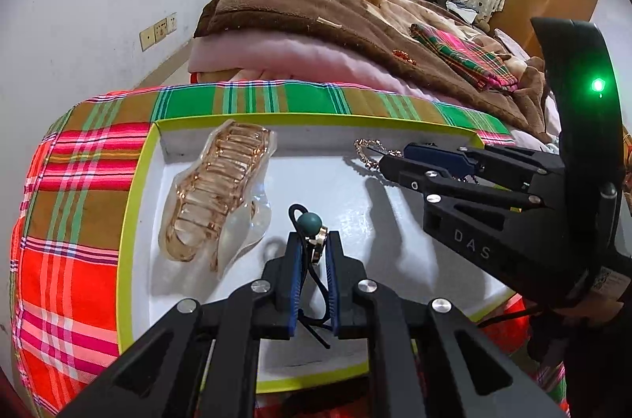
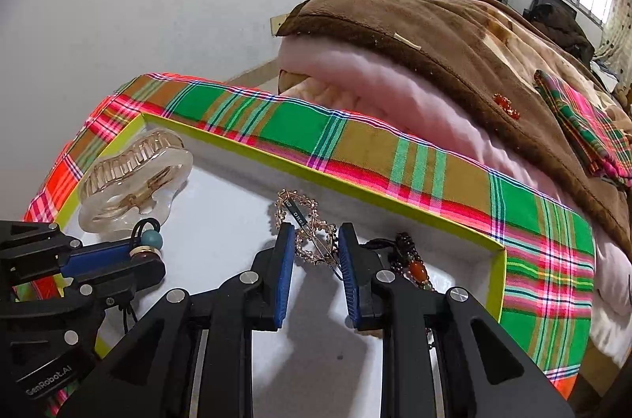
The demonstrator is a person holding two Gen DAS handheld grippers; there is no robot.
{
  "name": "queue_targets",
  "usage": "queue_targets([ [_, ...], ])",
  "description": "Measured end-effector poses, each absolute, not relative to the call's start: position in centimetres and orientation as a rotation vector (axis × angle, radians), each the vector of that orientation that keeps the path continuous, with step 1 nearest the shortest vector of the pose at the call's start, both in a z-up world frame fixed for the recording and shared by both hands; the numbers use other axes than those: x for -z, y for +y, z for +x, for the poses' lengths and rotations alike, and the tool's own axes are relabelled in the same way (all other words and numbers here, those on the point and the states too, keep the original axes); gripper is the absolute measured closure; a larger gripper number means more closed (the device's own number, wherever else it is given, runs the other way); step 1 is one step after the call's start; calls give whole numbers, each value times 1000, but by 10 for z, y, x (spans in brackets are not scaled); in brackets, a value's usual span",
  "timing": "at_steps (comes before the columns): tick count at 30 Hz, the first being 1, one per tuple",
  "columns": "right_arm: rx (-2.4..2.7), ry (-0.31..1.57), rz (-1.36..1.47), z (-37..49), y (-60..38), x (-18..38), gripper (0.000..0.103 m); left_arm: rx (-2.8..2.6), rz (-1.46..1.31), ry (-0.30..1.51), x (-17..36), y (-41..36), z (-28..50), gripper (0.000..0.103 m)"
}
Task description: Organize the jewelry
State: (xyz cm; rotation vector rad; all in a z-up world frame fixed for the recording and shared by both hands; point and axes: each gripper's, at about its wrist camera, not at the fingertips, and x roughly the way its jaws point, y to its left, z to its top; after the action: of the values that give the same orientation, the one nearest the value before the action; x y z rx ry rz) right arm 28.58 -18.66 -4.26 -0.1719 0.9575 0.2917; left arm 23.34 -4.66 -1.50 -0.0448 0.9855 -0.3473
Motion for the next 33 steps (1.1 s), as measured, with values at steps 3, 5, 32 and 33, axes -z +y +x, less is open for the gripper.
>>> queue_targets([
  [3,-292,968,-174,287,-186,44,79,344,-45,993,17,-47,235,91],
  [5,-292,970,-176,287,-185,45,79,342,-47,996,18,-46,236,91],
  [32,-277,960,-141,287,-190,39,66,318,-55,1009,19,-44,236,61],
  [33,-275,956,-137,286,-190,37,66,318,-57,1005,18,-43,235,61],
])
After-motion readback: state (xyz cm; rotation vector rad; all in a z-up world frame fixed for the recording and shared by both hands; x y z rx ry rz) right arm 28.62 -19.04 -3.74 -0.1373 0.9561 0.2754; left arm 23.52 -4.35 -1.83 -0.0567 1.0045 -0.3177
